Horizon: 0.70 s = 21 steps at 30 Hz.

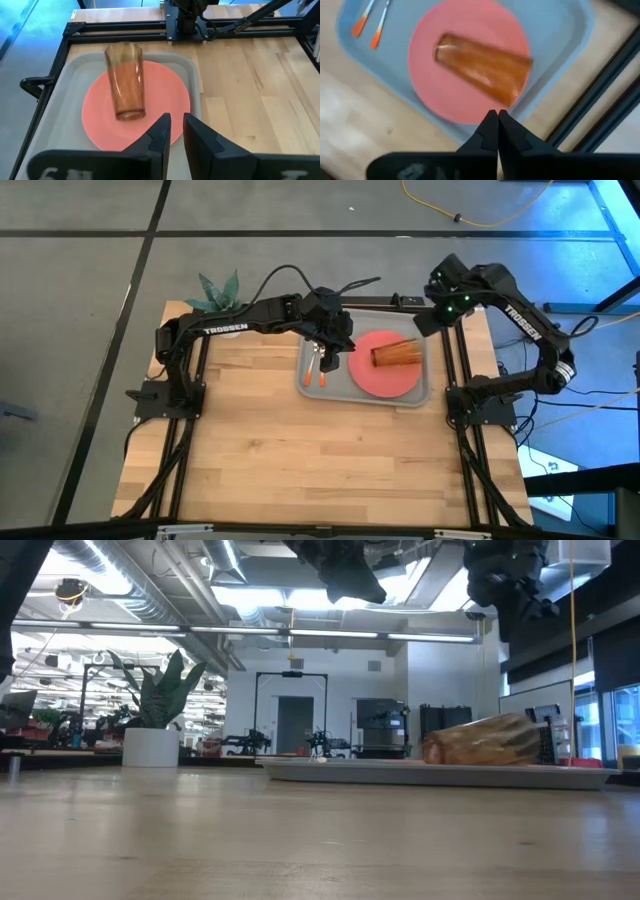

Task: Pick and place plate/cup/fork/spoon on tray
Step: Adjust the orange glass on the gray serving tray

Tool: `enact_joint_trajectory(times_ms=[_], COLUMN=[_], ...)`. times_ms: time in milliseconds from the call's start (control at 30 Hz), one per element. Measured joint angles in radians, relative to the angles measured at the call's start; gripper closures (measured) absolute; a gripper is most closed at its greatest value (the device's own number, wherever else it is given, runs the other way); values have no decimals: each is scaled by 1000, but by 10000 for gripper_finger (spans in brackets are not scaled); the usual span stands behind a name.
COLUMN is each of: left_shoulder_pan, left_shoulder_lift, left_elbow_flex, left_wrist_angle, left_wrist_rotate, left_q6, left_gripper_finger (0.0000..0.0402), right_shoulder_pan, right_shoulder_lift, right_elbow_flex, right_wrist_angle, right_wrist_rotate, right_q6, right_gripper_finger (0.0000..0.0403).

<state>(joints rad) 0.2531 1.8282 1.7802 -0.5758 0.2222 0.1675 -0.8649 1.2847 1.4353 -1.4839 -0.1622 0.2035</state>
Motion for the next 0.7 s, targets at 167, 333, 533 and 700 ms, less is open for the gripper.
enact_joint_trajectory(times_ms=[167, 333, 533, 700], left_shoulder_pan=[0, 0, 0, 0], left_shoulder_lift=[0, 0, 0, 0], left_elbow_flex=[0, 0, 0, 0], left_wrist_angle=[0, 0, 0, -20], left_wrist_rotate=[0, 0, 0, 0], left_q6=[-1, -1, -3, -8], left_gripper_finger=[356, 356, 356, 356], right_shoulder_pan=[0, 0, 0, -21], right_shoulder_lift=[24, 55, 99, 106], right_elbow_flex=[0, -1, -1, -1], right_wrist_angle=[-18, -17, 16, 22], right_wrist_rotate=[-72, -101, -205, -248], right_q6=[-2, 8, 30, 27], right_gripper_finger=[384, 349, 324, 327])
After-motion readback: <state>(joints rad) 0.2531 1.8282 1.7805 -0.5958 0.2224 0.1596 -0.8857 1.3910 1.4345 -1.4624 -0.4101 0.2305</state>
